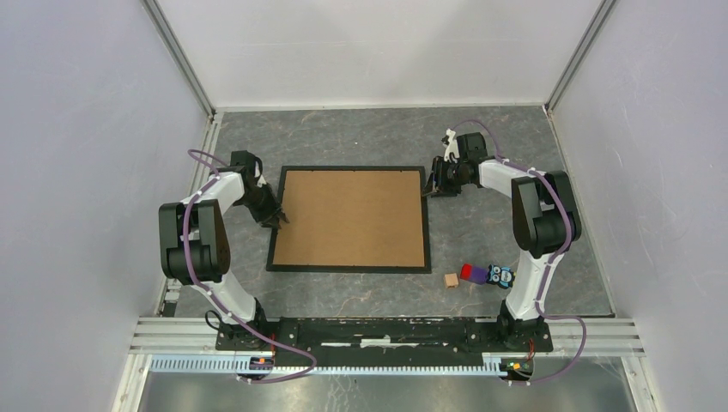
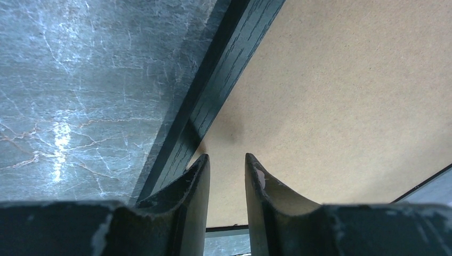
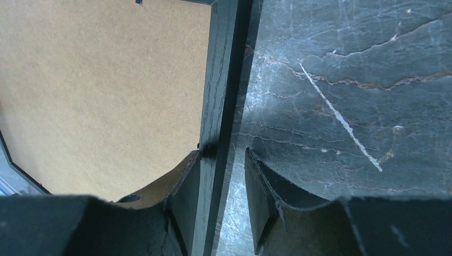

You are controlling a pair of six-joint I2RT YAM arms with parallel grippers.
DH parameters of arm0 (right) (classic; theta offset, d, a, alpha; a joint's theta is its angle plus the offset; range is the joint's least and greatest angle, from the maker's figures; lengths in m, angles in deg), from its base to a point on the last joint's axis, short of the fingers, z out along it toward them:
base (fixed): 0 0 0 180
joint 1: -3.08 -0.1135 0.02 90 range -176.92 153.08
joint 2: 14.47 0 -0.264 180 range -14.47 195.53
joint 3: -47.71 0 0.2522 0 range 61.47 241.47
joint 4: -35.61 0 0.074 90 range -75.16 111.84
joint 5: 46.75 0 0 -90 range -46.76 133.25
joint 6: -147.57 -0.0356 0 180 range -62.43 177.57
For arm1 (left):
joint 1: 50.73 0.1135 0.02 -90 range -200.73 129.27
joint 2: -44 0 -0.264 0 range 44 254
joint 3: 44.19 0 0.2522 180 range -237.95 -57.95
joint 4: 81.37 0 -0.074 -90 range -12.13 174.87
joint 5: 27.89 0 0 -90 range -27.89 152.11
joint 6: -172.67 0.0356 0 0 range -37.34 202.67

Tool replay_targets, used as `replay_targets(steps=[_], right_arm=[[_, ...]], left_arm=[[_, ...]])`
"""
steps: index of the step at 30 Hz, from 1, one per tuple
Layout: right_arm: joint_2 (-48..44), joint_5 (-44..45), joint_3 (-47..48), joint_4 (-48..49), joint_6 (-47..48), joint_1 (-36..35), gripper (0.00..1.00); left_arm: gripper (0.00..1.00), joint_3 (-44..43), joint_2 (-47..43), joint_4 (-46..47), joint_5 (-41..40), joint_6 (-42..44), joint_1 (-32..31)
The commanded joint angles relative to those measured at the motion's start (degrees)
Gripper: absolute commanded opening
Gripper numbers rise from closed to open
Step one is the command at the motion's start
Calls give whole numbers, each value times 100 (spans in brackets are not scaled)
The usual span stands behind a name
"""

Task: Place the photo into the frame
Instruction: Install the photo frame at the center of the board.

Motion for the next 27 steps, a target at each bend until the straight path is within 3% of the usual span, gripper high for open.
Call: replay_targets(steps=[1,27], right_arm=[[198,98,124,8,29,38,42],[478,775,388,-559,120,-233,35]], left_arm=[[36,-11,-4,111,157,56,-31],[33,-2,-29,150,254,61,-28]])
